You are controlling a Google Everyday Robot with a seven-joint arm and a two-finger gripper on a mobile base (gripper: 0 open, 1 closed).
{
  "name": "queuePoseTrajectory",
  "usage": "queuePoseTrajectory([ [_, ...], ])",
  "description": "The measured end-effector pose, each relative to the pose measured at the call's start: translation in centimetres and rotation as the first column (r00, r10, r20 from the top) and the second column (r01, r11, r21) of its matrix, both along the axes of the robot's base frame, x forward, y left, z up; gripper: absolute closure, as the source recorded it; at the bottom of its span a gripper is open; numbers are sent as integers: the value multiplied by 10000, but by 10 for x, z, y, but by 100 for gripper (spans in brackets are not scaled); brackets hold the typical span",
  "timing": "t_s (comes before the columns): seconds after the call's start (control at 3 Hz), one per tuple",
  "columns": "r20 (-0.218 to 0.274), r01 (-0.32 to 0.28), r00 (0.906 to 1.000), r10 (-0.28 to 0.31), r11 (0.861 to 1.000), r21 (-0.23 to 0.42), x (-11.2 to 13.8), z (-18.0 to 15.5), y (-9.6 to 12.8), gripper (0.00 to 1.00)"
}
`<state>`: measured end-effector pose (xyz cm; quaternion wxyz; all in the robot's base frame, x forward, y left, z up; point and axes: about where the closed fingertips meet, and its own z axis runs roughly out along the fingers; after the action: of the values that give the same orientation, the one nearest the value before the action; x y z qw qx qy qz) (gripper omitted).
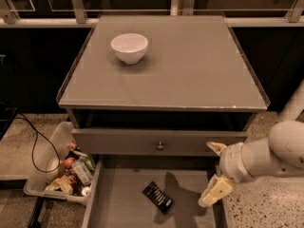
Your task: Pick rxbar chocolate from middle drawer and place on counter
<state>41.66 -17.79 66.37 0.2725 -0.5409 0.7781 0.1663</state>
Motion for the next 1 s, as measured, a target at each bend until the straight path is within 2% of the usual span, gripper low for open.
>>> queuePoseTrajectory([
  [0.33,-58,-218,9997,220,9994,263,-8,-60,23,0],
  [0.67,-94,81,9999,-73,9969,780,7,-145,54,0],
  [1.0,-94,81,9999,-74,9969,780,7,-145,54,0],
])
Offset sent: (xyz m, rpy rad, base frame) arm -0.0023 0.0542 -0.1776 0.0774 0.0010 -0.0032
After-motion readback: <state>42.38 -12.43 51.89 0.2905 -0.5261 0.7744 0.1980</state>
